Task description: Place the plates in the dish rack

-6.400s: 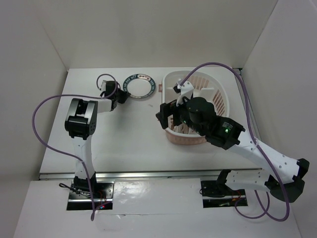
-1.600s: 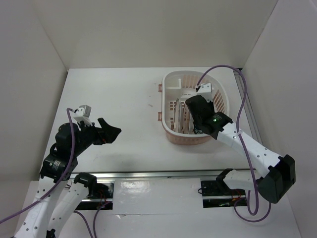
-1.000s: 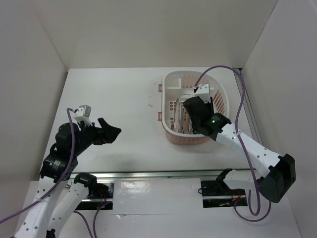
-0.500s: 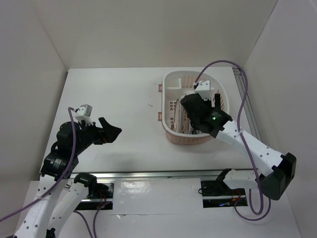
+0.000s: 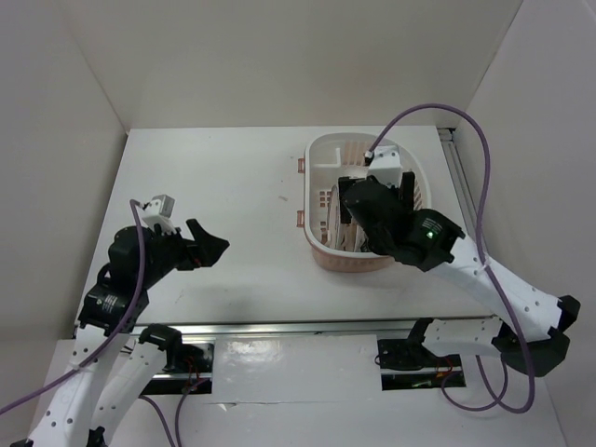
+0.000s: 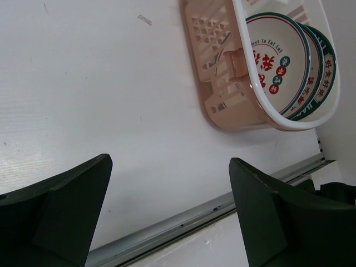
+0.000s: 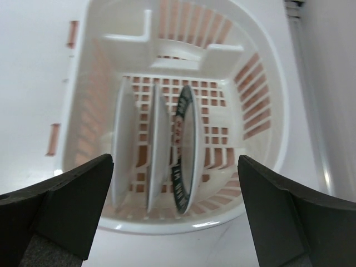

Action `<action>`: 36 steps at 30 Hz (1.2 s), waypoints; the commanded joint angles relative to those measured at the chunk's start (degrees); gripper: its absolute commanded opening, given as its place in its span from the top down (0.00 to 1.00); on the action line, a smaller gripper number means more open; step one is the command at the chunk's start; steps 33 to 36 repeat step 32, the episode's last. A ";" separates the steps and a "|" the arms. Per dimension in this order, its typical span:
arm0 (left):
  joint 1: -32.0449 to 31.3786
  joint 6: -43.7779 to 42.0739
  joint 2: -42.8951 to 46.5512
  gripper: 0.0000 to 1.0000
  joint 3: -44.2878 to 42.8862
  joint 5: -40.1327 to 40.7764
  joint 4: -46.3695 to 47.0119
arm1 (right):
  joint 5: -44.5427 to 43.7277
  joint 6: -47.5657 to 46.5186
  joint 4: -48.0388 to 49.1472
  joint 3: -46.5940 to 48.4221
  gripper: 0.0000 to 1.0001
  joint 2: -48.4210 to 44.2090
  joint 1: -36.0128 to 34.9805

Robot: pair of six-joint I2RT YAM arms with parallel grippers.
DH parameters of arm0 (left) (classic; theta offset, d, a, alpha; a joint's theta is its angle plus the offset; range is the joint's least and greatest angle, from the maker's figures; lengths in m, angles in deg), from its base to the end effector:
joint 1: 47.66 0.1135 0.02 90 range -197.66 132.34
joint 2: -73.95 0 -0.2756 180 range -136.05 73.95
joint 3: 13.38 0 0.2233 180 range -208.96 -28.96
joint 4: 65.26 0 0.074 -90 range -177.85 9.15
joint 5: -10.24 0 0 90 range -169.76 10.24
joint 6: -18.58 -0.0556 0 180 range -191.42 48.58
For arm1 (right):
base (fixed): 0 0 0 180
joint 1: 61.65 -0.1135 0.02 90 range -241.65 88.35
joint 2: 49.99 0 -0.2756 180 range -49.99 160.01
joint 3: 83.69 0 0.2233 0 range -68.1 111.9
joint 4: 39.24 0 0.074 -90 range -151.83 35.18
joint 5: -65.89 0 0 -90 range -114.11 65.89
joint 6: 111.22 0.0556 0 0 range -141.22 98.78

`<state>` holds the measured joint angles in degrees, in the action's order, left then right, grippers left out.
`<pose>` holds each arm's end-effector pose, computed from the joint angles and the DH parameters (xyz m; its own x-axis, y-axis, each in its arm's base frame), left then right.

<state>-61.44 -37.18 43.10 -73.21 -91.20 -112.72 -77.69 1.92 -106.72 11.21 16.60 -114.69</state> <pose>0.0951 -0.0347 0.3223 -0.4887 -0.4480 -0.7487 0.1708 0.7924 -0.5856 0.1500 0.1250 0.4047 -0.3882 -0.1279 -0.9126 0.0579 0.9850 -0.1627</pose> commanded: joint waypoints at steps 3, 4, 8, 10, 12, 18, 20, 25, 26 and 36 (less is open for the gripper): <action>0.33 -2.07 -1.14 0.00 -4.68 4.48 -0.89 | 7.61 1.03 -1.00 0.59 0.00 -8.56 -2.07; 0.33 -2.07 -1.84 0.00 -6.10 5.89 -3.86 | 8.22 1.90 -2.05 0.58 0.00 -9.45 -2.07; 0.33 -4.26 -2.37 0.00 -12.16 13.45 -9.76 | 9.02 3.14 -6.54 0.58 0.00 -14.55 -2.07; 0.33 -4.97 -2.37 0.00 -15.51 17.06 -12.14 | 10.16 5.25 -9.70 0.58 0.00 -17.10 -2.07; 0.33 -5.50 -2.37 0.00 -17.79 19.87 -15.75 | 10.16 7.87 -12.77 -0.73 0.00 -19.73 -2.07; 0.33 -6.64 -0.09 0.00 -22.37 22.69 -21.03 | 12.10 11.57 -17.26 -3.54 0.00 -24.57 -2.07; 0.33 -6.64 0.61 0.00 -22.89 22.69 -22.34 | 13.58 13.07 -19.11 -4.16 0.00 -26.15 -2.07; 0.33 -6.64 1.67 0.00 -22.90 22.69 -23.58 | 13.42 13.60 -22.17 -2.84 0.00 -29.76 -2.07; 0.33 -6.64 1.67 0.00 -23.42 23.21 -24.10 | 13.42 13.60 -23.06 -2.06 0.00 -29.76 -2.07; 0.33 -6.64 1.67 0.00 -23.43 23.22 -24.63 | 14.03 13.60 -23.07 -2.05 0.00 -30.29 -2.07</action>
